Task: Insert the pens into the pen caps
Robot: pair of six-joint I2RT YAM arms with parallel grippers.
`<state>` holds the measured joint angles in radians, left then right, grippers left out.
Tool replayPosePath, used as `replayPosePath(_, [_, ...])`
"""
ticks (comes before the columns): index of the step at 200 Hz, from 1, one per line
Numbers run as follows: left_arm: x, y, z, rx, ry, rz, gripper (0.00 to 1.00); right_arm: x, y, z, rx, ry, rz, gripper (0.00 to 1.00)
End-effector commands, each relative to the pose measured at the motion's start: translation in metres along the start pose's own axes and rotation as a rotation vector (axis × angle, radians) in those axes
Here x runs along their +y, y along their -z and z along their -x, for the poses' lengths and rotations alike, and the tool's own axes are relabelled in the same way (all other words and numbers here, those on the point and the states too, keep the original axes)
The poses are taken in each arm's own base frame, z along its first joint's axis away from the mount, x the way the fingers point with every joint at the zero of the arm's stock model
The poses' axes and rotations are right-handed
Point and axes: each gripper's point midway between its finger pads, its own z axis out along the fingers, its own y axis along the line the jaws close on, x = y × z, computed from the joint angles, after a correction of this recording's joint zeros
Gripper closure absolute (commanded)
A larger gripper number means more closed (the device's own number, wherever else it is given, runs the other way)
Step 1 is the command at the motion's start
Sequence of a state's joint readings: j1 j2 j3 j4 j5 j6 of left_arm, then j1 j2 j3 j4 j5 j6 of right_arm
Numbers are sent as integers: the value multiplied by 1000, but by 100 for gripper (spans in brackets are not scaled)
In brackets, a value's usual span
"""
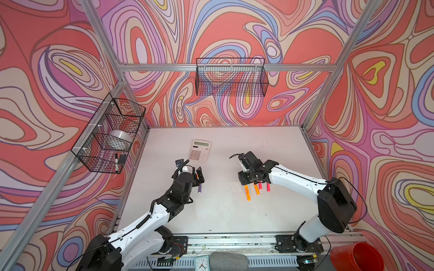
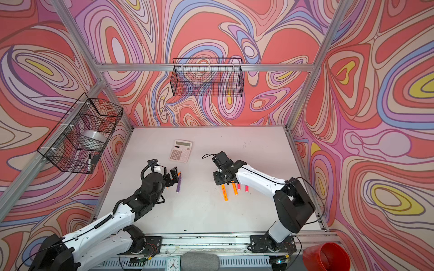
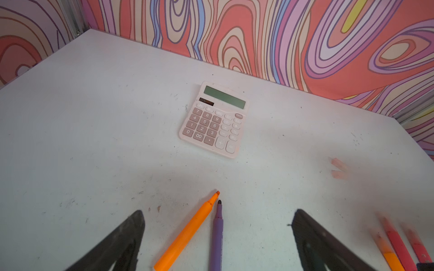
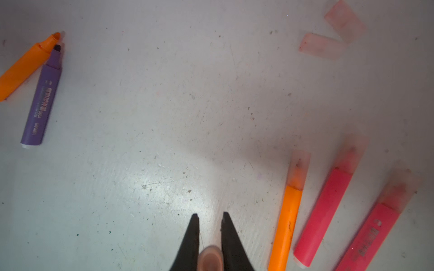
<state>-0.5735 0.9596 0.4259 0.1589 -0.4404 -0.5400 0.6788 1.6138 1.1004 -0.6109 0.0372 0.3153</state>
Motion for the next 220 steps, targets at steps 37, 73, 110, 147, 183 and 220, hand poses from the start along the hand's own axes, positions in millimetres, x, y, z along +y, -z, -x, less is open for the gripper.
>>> replayPosePath(37, [15,1,9,34,104,139,0,-26,-47,-4,40,-35,-101,100])
replayPosePath(73, [17,4,15,83,134,207,0,-48,-64,-8,70,-93,-130,100])
replayPosePath(110, [-14,-15,-7,209,42,84,0,-49,-68,-4,66,-105,-128,82])
replayPosePath(147, [-11,-20,-18,279,15,130,0,-46,-55,1,28,-104,-110,60])
replayPosePath(183, [-7,-20,-46,343,37,109,0,-44,-19,15,-93,-103,-83,51])
replayPosePath(220, [-10,-24,-71,414,1,70,15,-37,4,23,-196,-118,-23,52])
